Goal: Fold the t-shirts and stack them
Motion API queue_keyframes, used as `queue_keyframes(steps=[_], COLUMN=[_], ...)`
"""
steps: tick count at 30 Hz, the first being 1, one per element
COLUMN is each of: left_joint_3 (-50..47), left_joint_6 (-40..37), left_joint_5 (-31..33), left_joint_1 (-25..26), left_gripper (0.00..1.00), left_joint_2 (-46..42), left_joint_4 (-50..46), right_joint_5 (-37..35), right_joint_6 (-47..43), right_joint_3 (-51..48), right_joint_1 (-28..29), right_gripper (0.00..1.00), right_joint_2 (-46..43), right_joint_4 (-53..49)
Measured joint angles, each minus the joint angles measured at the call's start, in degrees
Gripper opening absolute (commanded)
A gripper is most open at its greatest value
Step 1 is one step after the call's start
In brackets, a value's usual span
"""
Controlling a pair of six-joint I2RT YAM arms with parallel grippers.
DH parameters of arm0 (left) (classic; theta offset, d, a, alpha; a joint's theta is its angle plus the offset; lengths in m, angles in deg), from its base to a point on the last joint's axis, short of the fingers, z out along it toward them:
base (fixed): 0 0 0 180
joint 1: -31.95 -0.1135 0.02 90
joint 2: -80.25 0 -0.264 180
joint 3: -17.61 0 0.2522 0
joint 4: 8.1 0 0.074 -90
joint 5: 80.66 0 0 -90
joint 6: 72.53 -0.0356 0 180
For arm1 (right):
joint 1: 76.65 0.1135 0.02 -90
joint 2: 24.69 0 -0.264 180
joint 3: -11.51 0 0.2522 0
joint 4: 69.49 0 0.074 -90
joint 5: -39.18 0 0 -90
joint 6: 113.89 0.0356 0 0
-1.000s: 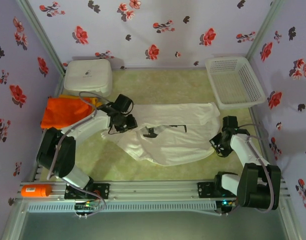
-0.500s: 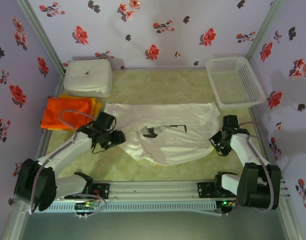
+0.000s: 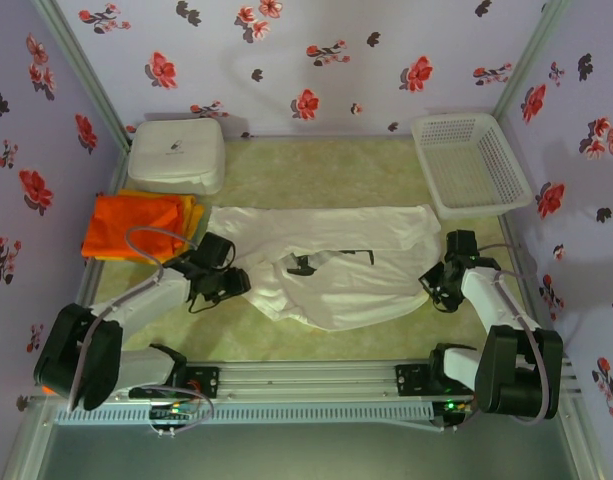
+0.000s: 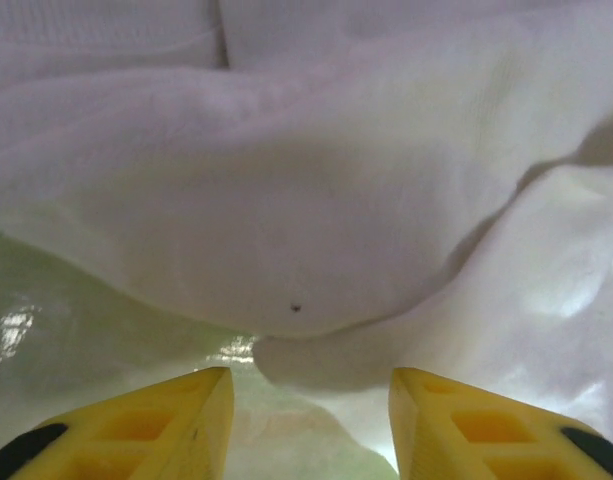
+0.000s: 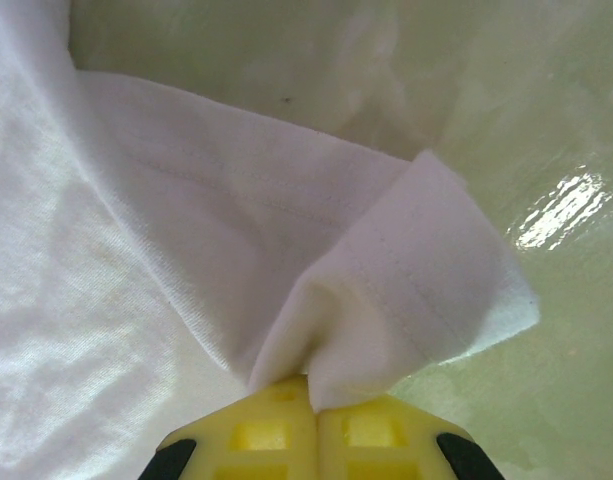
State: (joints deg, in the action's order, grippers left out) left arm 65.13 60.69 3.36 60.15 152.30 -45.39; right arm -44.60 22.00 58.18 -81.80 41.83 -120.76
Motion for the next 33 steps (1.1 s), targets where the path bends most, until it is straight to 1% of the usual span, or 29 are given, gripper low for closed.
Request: queue_keyframes(steps=[4,10,17,22,26,33], left_joint_3=[0.07,0.48,3.19,3.72,3.69,3.52], left_joint_6=[-0.35,-0.39,-1.44,-0.83,0.35,5.57], left_joint_5=[0.02,0.02,0.04,0.07,0.04,0.44], left_joint_1=[-0.04,-0.13,-0.33,-0.37,-0.35,-0.26], left_gripper=[0.36,0.28,0.06,0.0,0.0,0.0], left_joint_2=[1.68,1.81,1.86,-0.11,-3.89,-16.31], left_joint_4=[0.76,0.92,-0.33,-2.69,-5.95,-14.4], right_joint_5=[0.0,0.0,0.0,-0.04,-0.28,-2.67], right_joint_6=[-0.26,-0.46,-0.46,-0.9,-1.46,-2.36], right_joint_3=[0.0,0.0,-0.17,-0.44,-0.44,-0.5], right_joint_1=[0.0,0.0,-0.02,-0.02,-0.02,-0.11], right_gripper=[0.0,0.0,0.0,0.0,0.0,0.0], right_joint_2=[0.0,0.0,0.0,-0.02,-0.24,-3.08], right_joint_4=[0.02,0.02,0.02,-0.07,-0.44,-2.32])
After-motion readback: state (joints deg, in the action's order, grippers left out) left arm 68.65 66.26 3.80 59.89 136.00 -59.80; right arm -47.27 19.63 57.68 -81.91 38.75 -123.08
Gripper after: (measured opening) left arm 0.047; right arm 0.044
